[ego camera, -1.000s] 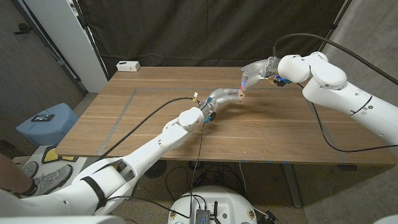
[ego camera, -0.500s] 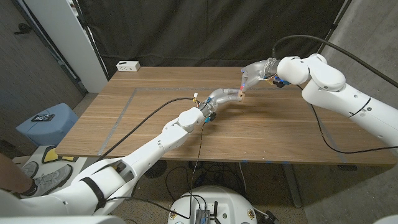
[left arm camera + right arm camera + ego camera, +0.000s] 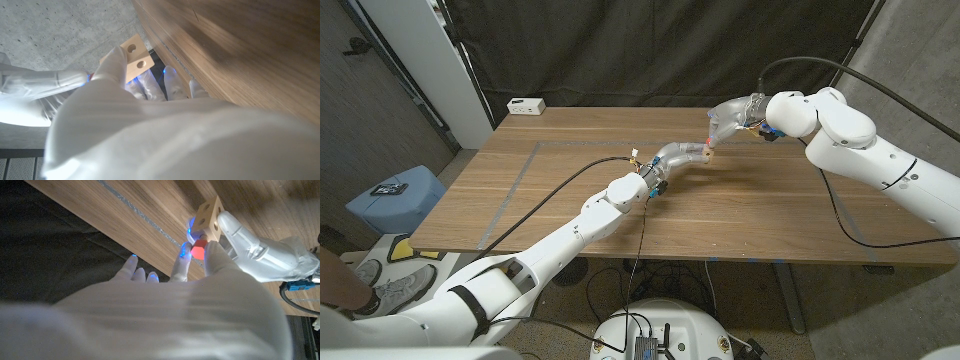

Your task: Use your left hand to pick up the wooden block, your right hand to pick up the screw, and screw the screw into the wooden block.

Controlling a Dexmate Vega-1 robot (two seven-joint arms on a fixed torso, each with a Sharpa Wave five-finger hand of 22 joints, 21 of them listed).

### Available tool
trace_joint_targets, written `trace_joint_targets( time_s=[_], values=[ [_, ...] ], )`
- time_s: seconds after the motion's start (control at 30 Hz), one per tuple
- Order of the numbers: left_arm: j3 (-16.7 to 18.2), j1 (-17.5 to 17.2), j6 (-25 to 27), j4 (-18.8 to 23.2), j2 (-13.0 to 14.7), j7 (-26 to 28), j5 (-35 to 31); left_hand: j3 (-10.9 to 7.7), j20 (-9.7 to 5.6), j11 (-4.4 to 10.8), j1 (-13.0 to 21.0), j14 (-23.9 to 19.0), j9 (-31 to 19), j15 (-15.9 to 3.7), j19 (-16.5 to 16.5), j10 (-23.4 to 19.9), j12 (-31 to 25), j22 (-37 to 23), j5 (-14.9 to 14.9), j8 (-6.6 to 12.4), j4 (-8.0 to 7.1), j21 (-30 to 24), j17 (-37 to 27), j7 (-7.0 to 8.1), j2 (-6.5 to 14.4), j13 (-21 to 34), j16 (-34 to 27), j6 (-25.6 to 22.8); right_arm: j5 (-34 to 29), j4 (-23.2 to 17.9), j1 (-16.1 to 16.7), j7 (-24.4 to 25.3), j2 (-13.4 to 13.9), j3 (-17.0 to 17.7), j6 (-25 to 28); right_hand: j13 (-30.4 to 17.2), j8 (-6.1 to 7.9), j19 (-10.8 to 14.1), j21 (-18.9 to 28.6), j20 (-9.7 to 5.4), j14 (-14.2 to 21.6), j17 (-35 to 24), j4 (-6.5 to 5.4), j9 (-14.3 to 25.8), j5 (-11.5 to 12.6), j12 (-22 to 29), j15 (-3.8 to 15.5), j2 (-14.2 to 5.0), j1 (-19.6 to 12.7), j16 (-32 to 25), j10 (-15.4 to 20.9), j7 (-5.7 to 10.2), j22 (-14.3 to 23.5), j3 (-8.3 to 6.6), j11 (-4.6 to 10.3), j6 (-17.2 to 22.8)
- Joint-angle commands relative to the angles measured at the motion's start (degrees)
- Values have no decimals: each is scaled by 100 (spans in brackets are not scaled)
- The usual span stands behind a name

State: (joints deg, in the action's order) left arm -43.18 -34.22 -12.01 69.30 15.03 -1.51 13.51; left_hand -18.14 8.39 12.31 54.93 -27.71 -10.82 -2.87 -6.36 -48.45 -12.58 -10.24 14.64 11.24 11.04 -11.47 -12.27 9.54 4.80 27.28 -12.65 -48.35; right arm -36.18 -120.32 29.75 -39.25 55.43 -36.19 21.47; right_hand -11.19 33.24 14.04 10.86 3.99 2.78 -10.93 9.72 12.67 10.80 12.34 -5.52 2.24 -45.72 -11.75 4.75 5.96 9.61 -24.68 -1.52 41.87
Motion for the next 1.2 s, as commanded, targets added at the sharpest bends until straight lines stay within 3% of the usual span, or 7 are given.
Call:
trace_joint_targets(
  time_s=[0.03,0.67,1.2],
  values=[
    [-10,-3,3,3,-4,11,-11,-275,13,5,-38,-6,-21,-307,-25,-58,-60,-34,36,26,-216,-44,-15,-23,113,231,-38,-84,2,1,49,98,-6,31,-9,-16,58,85,56,-1,44,-8,-31,11,-5,29,0,-6,-83,-48,93,7,12,-32,26,124],
    [-16,36,-42,-70,-29,-33,-4,-282,10,4,-39,-9,-21,-314,-34,-55,-63,-34,36,26,-213,-47,-15,-12,114,230,-44,-87,-334,21,93,253,-75,-64,68,-11,225,306,85,-87,328,-20,-81,7,-17,77,156,-24,-58,-125,469,-28,11,5,77,539],
    [-16,83,-42,-144,-59,-60,10,-288,16,4,-43,-13,-21,-308,-36,-62,-66,-34,38,28,-212,-48,-15,-11,114,226,-49,-95,-629,121,94,288,-203,-130,65,-6,396,522,95,-201,609,-29,-149,-23,-36,116,315,-51,123,-181,903,-53,13,96,223,1052]
  ],
)
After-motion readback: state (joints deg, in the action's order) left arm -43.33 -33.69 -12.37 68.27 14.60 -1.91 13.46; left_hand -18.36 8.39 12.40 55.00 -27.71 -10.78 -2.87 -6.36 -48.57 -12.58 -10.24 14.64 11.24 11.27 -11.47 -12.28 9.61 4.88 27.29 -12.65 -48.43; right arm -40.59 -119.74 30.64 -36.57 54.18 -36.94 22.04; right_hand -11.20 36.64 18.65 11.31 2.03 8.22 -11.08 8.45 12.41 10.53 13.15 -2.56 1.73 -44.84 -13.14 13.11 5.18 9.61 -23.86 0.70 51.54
